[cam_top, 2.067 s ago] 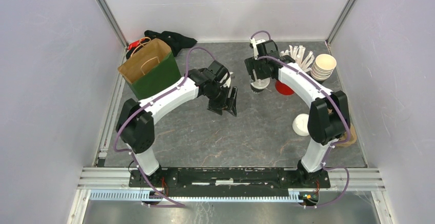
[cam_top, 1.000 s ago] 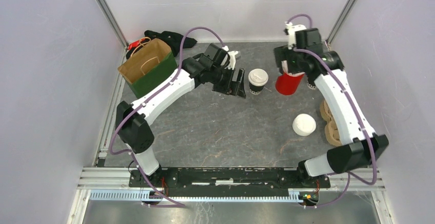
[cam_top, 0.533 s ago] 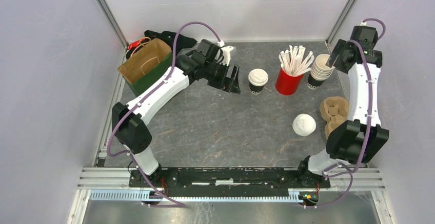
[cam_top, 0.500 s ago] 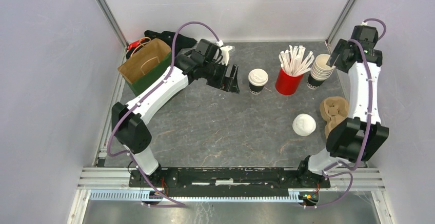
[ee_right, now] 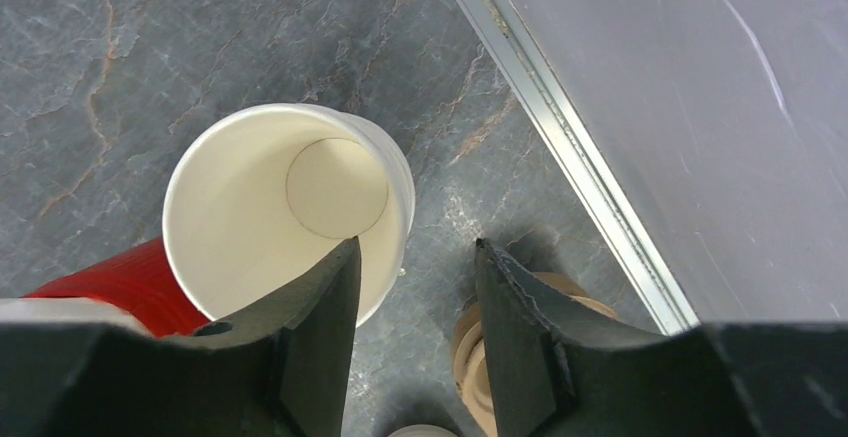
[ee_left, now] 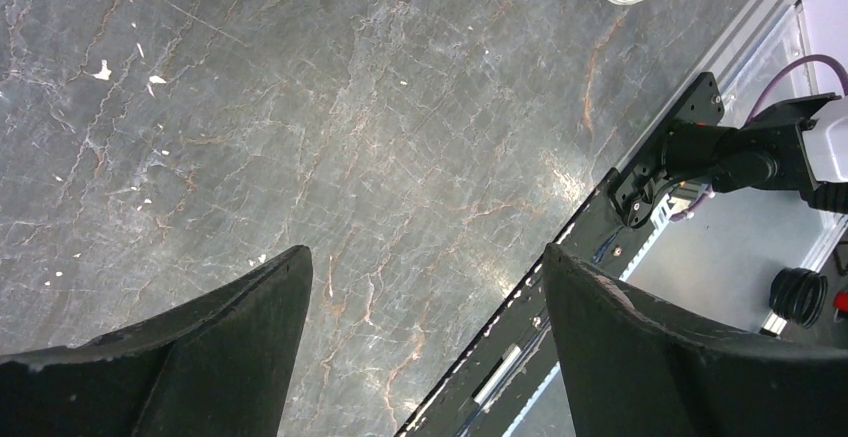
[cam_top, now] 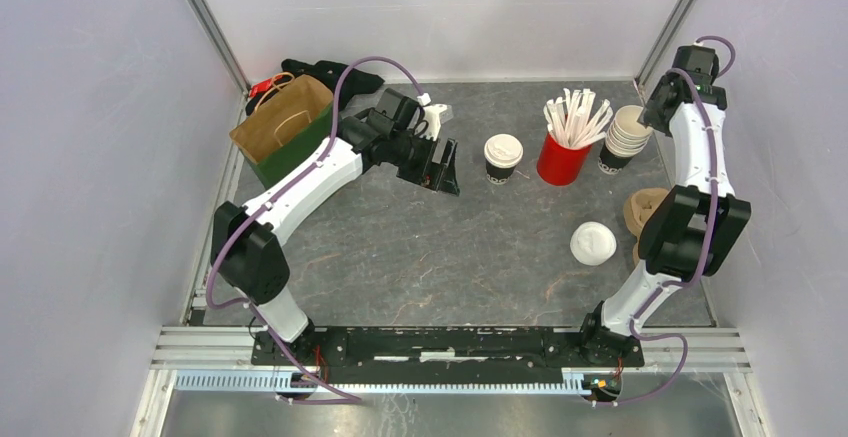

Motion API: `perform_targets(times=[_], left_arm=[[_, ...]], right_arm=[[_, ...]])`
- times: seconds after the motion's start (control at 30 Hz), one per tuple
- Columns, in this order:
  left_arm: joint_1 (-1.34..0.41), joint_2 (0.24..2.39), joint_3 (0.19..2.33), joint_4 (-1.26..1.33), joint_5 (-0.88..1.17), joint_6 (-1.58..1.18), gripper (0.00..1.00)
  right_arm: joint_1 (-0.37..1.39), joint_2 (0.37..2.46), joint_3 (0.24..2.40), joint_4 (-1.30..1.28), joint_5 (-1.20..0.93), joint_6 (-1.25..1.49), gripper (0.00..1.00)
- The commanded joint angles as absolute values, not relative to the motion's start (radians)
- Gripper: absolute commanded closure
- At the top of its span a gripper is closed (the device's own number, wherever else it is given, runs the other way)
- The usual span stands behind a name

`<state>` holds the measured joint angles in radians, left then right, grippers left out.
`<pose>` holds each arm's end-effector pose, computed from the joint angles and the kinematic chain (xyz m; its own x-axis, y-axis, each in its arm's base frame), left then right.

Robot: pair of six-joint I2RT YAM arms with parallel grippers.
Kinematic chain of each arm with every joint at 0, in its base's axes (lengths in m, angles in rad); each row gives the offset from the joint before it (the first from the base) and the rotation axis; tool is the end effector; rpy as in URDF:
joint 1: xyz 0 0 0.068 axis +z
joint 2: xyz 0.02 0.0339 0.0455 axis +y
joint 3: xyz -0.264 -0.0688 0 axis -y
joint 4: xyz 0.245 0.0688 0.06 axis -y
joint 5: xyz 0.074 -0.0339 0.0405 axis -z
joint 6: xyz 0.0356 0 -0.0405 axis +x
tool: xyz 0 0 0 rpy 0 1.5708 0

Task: Pack the takeout coffee

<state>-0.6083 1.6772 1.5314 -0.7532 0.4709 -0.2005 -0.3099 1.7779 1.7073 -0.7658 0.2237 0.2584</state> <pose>0.2903 -0.2218 0.3170 -0.7770 0.3248 -0.5392 0.5982 0.6476 -0.4719 0.3745 -0.1282 0.3337 -0.5712 0.4446 -0.6900 0.6050 0.7961 0.0121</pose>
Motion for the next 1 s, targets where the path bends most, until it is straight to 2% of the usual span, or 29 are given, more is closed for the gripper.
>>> perform_targets(times=[0.0, 0.2, 0.83, 0.97], left_arm=[[-0.609, 1.642, 1.553, -0.722, 0.493, -0.142, 0.09], [-0.608, 1.665, 1.562, -0.724, 0.506, -0.147, 0.09], [-0.589, 1.697, 1.58, -0.727, 0.537, -0.168, 0.09], [-0.59, 1.701, 1.585, -0.728, 0.544, -0.168, 0.09]], right_arm=[[-0.312, 1.784, 1.739, -0.713, 0.258, 0.261, 0.52], [-0.31, 1.802, 1.726, -0.718, 0.242, 0.26, 0.68], [-0.311, 1.837, 1.8, -0.762, 0.234, 0.241, 0.98], [-0.31, 1.839, 1.812, -0.759, 0.217, 0.241, 1.0]])
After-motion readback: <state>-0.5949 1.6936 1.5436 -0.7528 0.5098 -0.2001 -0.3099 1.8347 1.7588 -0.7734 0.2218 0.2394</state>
